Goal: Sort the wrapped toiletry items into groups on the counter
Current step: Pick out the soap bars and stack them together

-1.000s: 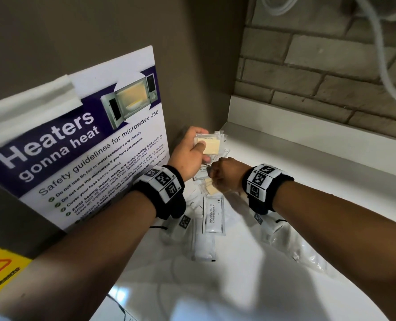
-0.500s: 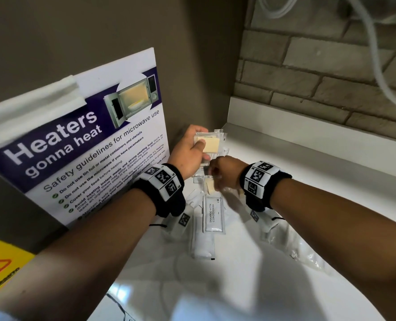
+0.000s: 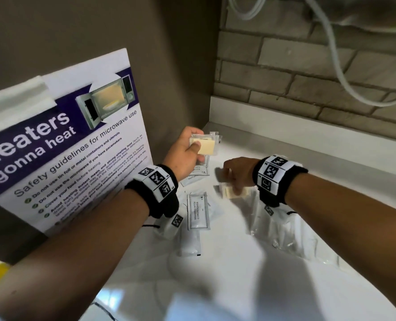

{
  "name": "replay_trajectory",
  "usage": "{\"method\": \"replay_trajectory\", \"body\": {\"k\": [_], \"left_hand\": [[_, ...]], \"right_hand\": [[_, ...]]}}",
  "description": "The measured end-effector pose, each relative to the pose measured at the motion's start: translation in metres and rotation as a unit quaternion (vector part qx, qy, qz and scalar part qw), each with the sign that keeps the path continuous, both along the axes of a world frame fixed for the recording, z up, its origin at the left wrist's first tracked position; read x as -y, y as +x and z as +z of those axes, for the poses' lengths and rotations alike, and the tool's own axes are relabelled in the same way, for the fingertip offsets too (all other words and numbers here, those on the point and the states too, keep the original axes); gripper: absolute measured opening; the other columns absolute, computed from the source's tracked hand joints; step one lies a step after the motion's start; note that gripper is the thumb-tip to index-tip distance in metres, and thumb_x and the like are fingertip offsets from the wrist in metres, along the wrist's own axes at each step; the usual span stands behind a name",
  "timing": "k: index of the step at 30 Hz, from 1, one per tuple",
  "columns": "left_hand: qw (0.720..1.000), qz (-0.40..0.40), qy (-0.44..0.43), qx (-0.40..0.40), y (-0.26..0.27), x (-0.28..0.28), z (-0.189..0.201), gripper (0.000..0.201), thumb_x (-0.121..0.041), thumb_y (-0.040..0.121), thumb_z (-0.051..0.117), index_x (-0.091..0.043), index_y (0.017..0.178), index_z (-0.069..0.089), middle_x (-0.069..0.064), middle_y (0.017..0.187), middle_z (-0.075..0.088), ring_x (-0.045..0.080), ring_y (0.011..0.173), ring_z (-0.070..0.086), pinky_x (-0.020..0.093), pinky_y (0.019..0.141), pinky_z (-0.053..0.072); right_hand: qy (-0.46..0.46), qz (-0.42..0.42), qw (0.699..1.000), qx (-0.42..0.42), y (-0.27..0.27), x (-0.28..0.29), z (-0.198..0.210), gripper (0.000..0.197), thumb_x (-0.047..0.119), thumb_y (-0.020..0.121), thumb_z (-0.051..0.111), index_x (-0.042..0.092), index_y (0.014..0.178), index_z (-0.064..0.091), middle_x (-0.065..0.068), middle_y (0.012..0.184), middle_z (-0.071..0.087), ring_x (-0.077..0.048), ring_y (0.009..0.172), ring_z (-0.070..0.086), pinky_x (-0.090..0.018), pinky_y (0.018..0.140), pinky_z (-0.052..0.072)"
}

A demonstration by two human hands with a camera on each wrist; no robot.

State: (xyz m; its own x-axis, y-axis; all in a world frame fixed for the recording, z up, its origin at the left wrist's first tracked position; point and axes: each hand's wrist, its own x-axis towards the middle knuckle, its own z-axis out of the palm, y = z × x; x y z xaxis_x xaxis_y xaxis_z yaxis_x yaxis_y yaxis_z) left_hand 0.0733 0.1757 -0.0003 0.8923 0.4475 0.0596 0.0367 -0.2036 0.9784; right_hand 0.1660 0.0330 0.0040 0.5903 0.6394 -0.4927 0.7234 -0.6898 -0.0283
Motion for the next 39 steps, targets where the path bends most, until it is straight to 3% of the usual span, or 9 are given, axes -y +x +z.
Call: {"method": "replay_trajectory", "body": {"k": [8,13,16,19,23,26,29,33,39], "left_hand": [[1.0,-0.017,0.014,-0.001,0.002,0.005,0.001,0.024,-0.006,0.1,0.039,-0.019,0.116,0.051,0.013,0.107,0.062,0.011,0.058,0.055,0.016,0.049,0.045],[0.999,-0.023,0.031,-0.017,-0.001,-0.002,0.0,0.023,-0.008,0.1,0.04,-0.021,0.116,0.05,0.012,0.112,0.063,0.011,0.063,0.058,0.023,0.057,0.049],[0.999,-0.018,0.035,-0.022,-0.003,-0.003,0.001,0.023,-0.008,0.1,0.039,-0.02,0.117,0.05,0.012,0.112,0.063,0.014,0.066,0.059,0.023,0.058,0.048],[0.999,-0.015,0.035,-0.024,-0.004,-0.002,0.003,0.023,-0.008,0.101,0.038,-0.02,0.117,0.05,0.013,0.11,0.064,0.015,0.065,0.058,0.025,0.058,0.048],[0.999,-0.005,0.042,-0.026,-0.005,-0.001,0.007,0.024,-0.008,0.101,0.038,-0.02,0.117,0.05,0.007,0.093,0.062,0.009,0.057,0.055,0.02,0.048,0.042],[0.999,0.007,0.031,-0.018,-0.008,0.001,0.008,0.024,-0.008,0.1,0.039,-0.023,0.114,0.052,0.009,0.093,0.063,0.012,0.059,0.057,0.029,0.055,0.047],[0.999,0.004,0.031,-0.017,-0.015,0.003,0.011,0.025,-0.008,0.099,0.04,-0.026,0.11,0.053,0.012,0.095,0.065,0.014,0.061,0.06,0.039,0.059,0.05],[0.999,-0.029,0.008,-0.04,-0.029,0.015,0.013,0.023,-0.007,0.1,0.041,-0.025,0.109,0.052,0.012,0.1,0.066,0.01,0.057,0.063,0.025,0.047,0.043],[0.987,-0.15,-0.024,-0.053,-0.056,0.056,0.005,0.031,-0.005,0.097,0.045,-0.031,0.094,0.06,0.006,0.102,0.061,0.015,0.07,0.065,0.033,0.065,0.05]], "right_hand": [[-0.038,0.05,0.997,0.048,-0.005,-0.011,-0.001,0.053,0.005,0.077,0.07,0.008,0.127,0.052,-0.011,0.12,0.062,-0.027,0.112,0.059,-0.024,0.07,0.037],[-0.025,0.043,0.998,0.037,0.005,-0.022,-0.012,0.035,0.02,0.057,0.071,0.026,0.087,0.056,0.011,0.083,0.054,-0.012,0.08,0.048,-0.026,0.072,0.047],[-0.007,0.019,0.999,0.029,0.006,-0.024,-0.008,0.065,0.017,0.072,0.08,0.022,0.129,0.05,-0.002,0.118,0.05,-0.015,0.094,0.04,-0.027,0.074,0.039],[0.013,0.007,0.999,0.031,0.007,-0.022,-0.003,0.071,0.015,0.076,0.079,0.012,0.138,0.044,-0.015,0.142,0.041,-0.027,0.119,0.051,-0.033,0.092,0.043],[0.035,0.007,0.999,0.039,0.002,-0.015,0.001,0.071,0.012,0.064,0.085,0.018,0.125,0.05,-0.008,0.123,0.056,-0.028,0.109,0.057,-0.032,0.083,0.047],[0.067,0.018,0.996,0.059,-0.002,-0.007,0.008,0.057,0.019,0.061,0.085,0.028,0.111,0.06,-0.002,0.114,0.061,-0.024,0.107,0.051,-0.029,0.076,0.042],[0.128,0.025,0.99,0.061,-0.012,0.007,0.023,0.038,0.019,0.068,0.082,0.022,0.103,0.066,0.003,0.096,0.065,-0.021,0.102,0.047,-0.029,0.076,0.039],[0.219,-0.004,0.976,-0.016,-0.038,0.035,0.049,0.028,0.015,0.073,0.08,0.012,0.094,0.063,0.003,0.084,0.053,-0.018,0.08,0.047,-0.026,0.065,0.037],[0.27,-0.056,0.96,-0.04,-0.079,0.077,0.049,0.032,0.02,0.075,0.08,0.007,0.099,0.063,0.002,0.076,0.056,-0.016,0.068,0.046,-0.027,0.061,0.036]]}}
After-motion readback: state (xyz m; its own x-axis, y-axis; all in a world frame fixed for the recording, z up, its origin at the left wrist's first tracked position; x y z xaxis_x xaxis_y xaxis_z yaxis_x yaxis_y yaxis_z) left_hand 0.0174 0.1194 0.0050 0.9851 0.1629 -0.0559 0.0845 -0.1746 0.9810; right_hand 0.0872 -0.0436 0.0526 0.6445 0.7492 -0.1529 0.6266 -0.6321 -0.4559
